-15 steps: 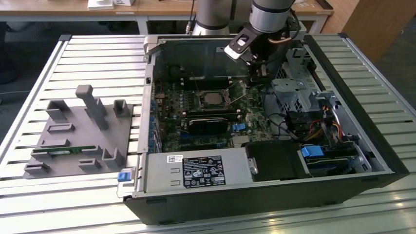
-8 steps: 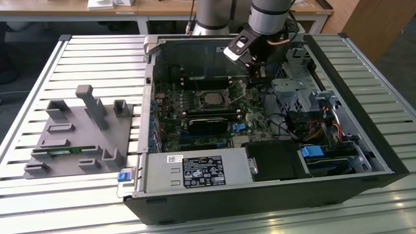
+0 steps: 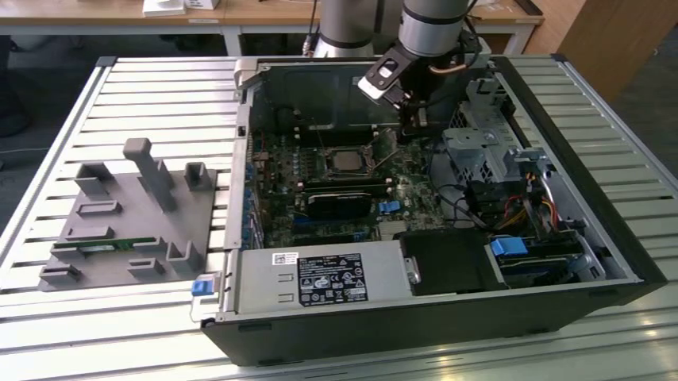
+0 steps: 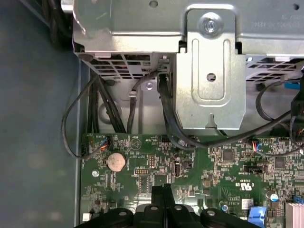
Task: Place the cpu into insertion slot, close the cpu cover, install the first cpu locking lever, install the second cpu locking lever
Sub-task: 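Close the cpu cover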
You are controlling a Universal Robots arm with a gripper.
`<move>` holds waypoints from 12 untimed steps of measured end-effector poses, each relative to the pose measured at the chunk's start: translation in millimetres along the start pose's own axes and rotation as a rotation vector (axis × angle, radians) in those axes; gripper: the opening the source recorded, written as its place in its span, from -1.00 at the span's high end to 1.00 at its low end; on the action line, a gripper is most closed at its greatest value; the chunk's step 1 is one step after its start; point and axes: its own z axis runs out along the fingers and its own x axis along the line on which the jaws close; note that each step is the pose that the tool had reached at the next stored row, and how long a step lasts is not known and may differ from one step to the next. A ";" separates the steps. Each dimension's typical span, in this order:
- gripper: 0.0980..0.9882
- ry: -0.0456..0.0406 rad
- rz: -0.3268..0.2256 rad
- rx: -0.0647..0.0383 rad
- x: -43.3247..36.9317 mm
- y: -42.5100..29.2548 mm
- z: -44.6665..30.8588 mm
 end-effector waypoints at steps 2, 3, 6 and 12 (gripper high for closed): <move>0.98 -0.0001 0.000 0.000 0.0 -1.4 -0.1; 0.98 0.0000 0.000 0.000 0.0 -2.1 -0.1; 0.98 0.0000 0.000 0.000 0.0 -3.8 -0.1; 0.98 0.0000 0.000 0.000 0.0 -5.4 -0.2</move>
